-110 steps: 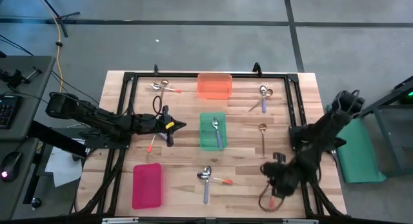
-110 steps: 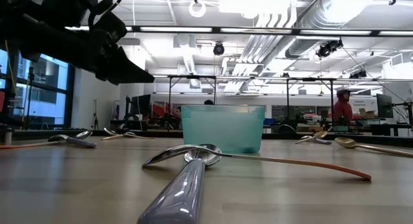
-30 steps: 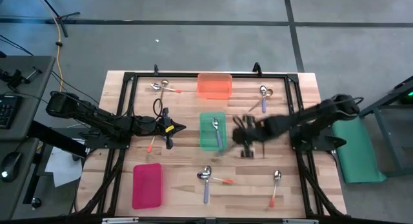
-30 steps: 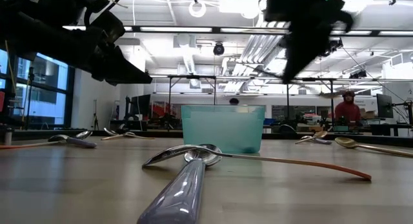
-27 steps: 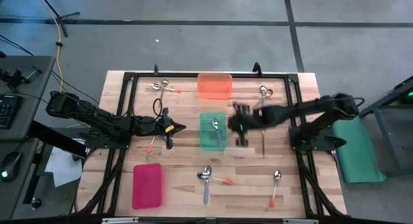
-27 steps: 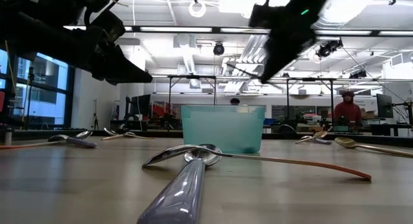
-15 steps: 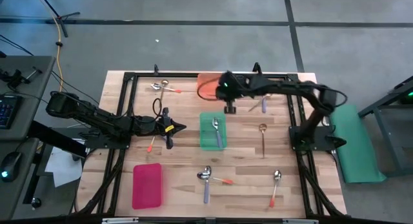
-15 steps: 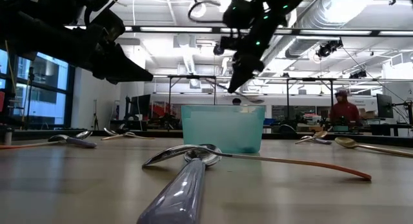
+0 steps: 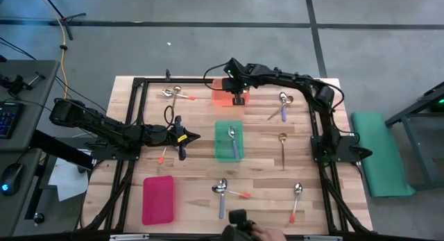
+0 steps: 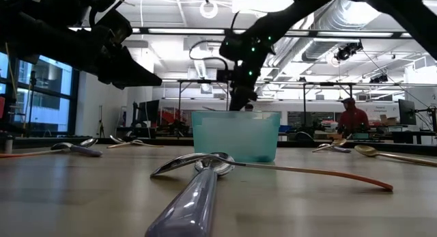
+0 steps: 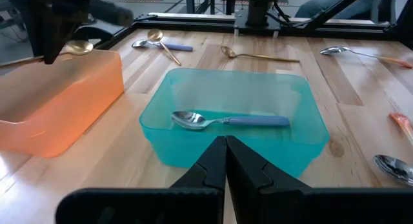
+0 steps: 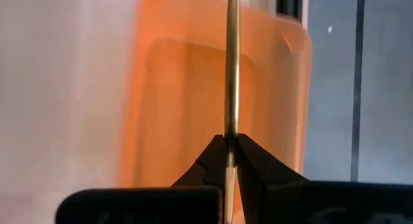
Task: Sort silverware by color (type)
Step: Put the gold spoon into the orange bin, then adjust the red bin, then put the orange spoon into the red bin
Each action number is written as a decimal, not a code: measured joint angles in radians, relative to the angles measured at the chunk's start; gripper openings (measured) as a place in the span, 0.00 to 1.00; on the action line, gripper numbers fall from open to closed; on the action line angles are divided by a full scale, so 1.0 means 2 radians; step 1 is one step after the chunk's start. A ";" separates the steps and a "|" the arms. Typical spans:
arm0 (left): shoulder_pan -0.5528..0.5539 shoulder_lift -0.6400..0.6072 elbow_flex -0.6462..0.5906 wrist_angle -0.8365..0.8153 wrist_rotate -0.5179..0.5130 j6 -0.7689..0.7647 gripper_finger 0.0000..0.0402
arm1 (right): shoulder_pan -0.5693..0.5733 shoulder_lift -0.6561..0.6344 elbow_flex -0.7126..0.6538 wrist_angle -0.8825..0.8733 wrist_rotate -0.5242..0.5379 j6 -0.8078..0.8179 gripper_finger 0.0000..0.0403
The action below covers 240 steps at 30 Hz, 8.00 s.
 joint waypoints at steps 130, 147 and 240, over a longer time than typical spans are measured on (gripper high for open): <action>-0.312 0.165 0.275 -0.576 0.118 -0.382 0.00 | 0.052 -0.434 -0.704 0.725 -0.131 0.273 0.00; -0.287 0.165 0.292 -0.594 0.136 -0.339 0.00 | 0.052 -0.434 -0.704 0.723 -0.131 0.272 0.00; 0.054 0.083 -0.014 0.103 -0.157 -0.091 0.00 | 0.052 -0.434 -0.704 0.704 -0.131 0.261 0.00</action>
